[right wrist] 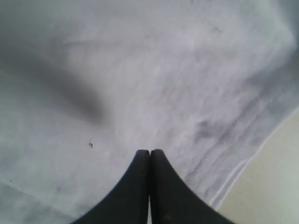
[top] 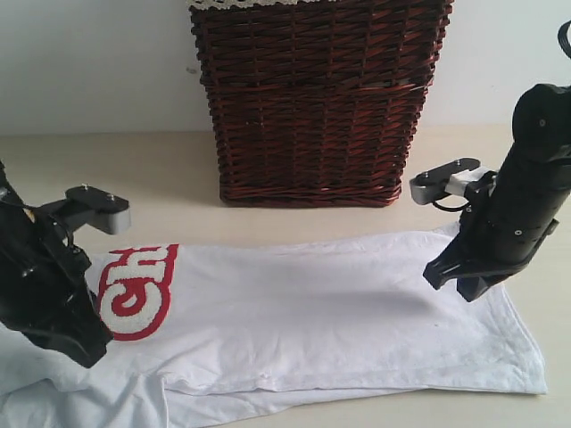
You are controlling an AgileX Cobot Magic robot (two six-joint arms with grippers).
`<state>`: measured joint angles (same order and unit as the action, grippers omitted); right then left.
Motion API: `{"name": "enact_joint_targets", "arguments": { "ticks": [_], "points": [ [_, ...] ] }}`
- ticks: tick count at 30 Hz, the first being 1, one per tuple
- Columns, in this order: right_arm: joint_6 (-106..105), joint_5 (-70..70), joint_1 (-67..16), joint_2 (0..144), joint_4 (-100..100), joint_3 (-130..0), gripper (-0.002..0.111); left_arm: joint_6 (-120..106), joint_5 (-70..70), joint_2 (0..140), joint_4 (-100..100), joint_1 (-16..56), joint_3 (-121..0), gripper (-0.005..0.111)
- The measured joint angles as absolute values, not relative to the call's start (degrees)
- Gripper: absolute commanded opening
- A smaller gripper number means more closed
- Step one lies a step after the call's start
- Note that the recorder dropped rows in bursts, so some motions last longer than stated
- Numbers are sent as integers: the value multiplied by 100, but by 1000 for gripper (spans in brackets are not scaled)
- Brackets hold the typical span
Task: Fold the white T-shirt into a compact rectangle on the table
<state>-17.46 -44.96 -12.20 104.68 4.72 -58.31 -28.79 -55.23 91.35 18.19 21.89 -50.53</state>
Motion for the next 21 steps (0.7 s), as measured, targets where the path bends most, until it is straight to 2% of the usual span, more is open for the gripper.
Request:
{"name": "enact_joint_targets", "arguments": {
  "ticks": [4,8,10,16,18,21],
  "points": [
    [-1746,-4496,-1220,10468,529,-5831,0,-2105,-5686,8957,1236,2502,-4827,0],
    [-1746,-4496,-1220,10468,659,-5831,0,-1235,-5716,8903,641,2320,-4383,3],
    [-1746,-4496,-1220,10468,697,-5831,0,-1084,-5609,8903,553,2079,-4123,11],
    [-1746,-4496,-1220,10468,875,-5831,0,-913,-4925,8903,464,1272,-3787,47],
    [-1746,-4496,-1220,10468,936,-5831,0,-902,-4625,8903,453,1186,-3773,51],
    [-1746,-4496,-1220,10458,974,-5831,0,-915,-4032,8903,454,1159,-3760,51]
  ]
}}
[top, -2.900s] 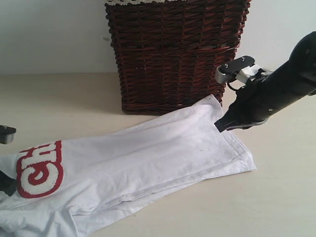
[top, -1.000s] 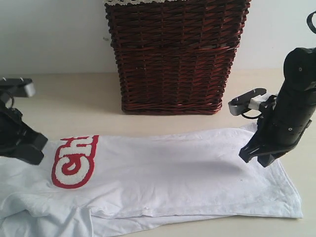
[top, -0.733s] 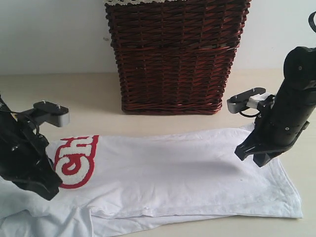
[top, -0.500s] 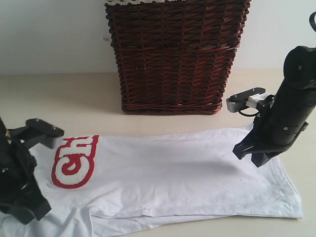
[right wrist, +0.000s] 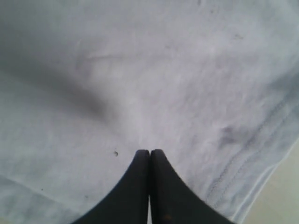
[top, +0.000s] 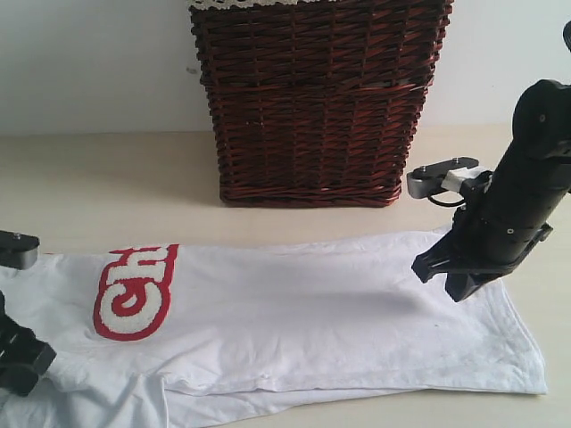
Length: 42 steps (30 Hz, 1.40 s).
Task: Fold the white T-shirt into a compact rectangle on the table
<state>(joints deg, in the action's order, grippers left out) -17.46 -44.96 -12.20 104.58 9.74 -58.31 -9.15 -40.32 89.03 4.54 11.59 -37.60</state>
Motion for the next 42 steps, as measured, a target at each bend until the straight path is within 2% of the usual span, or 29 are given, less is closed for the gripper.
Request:
{"name": "enact_joint_targets", "arguments": {
  "ticks": [3,5,7,11,13,14,16,23,31,42],
  "points": [
    [-1746,-4496,-1220,10458,974,-5831,0,-1086,-3526,8903,454,1159,-3760,50],
    [-1772,-4485,-1220,10458,974,-5831,0,-1249,-3315,8903,450,1159,-3760,46],
    [-1796,-4485,-1220,10458,974,-5831,0,-1387,-3233,8903,450,1159,-3760,37],
    [-1837,-4452,-1220,10458,974,-5831,0,-1563,-3186,8995,450,1159,-3760,10],
    [-1837,-4441,-1220,10458,974,-5831,0,-1600,-3045,9081,450,1159,-3760,0],
    [-1849,-4441,-1220,10458,974,-5831,0,-1600,-2958,9108,450,1159,-3760,0],
    [-1867,-4441,-1220,10458,974,-5831,0,-1600,-2672,9146,450,1159,-3760,4],
    [-1873,-4359,-1220,10458,974,-5831,0,-1499,-1559,9159,461,1159,-3760,46],
    [-1879,-4326,-1220,10458,974,-5831,0,-918,-1831,9031,461,1159,-3890,47],
    [-1888,-4432,-1220,10458,1036,-5861,0,-748,-3669,7212,472,1159,-4072,47]
  ]
}}
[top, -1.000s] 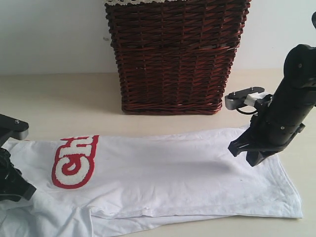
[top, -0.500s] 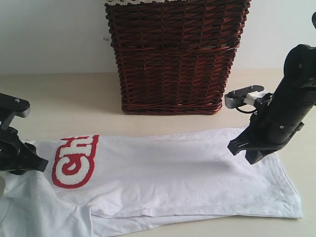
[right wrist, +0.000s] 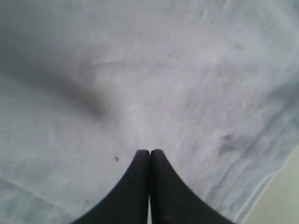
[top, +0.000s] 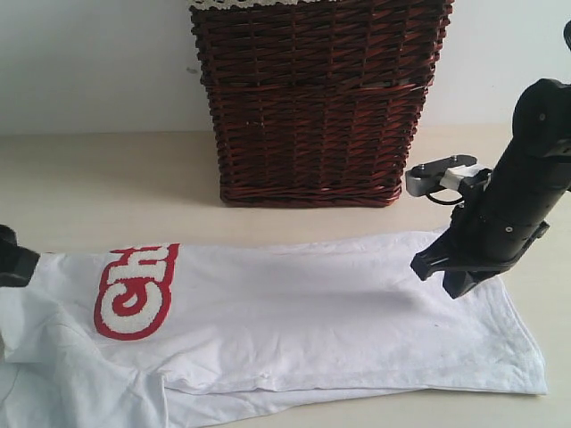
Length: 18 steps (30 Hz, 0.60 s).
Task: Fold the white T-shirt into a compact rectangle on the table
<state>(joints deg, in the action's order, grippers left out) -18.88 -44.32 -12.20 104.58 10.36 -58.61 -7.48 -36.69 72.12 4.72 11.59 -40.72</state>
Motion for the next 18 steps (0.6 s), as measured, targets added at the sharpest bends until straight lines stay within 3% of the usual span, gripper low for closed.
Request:
{"name": "enact_joint_targets", "arguments": {
  "ticks": [6,18],
  "points": [
    [-1888,-4522,-1220,10458,1080,-5955,0,-676,-3959,7246,406,1159,-3174,47],
    [-1888,-4640,-1220,10458,1139,-5955,0,-157,-2199,8558,389,1159,-3053,47]
  ]
}}
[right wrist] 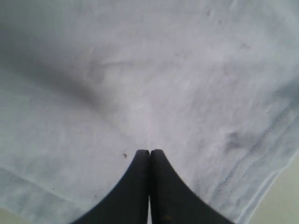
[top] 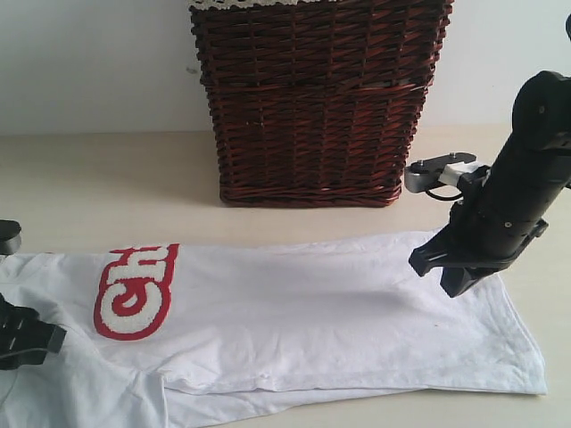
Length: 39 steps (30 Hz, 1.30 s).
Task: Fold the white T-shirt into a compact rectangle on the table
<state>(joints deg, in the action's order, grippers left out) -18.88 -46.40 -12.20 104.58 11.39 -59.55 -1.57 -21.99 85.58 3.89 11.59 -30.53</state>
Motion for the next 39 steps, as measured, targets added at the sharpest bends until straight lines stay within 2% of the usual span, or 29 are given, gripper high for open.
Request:
{"name": "enact_joint_targets", "arguments": {
  "ticks": [10,16,25,34,39],
  "points": [
    [-1888,-4532,-1220,10458,1149,-5955,0,0,-1268,9025,368,878,-3053,47],
    [-1888,-4509,-1220,10458,1149,-5955,0,0,-1358,8633,368,866,-3085,47],
    [-1888,-4529,-1220,10458,1149,-5955,0,0,-1226,8847,368,855,-2960,47],
    [-1888,-4529,-1220,10458,1149,-5955,0,269,-1328,8610,368,418,-2960,47],
    [-1888,-4533,-1220,10458,1149,-5955,0,273,-1741,8383,478,631,-2960,46]
  ]
}}
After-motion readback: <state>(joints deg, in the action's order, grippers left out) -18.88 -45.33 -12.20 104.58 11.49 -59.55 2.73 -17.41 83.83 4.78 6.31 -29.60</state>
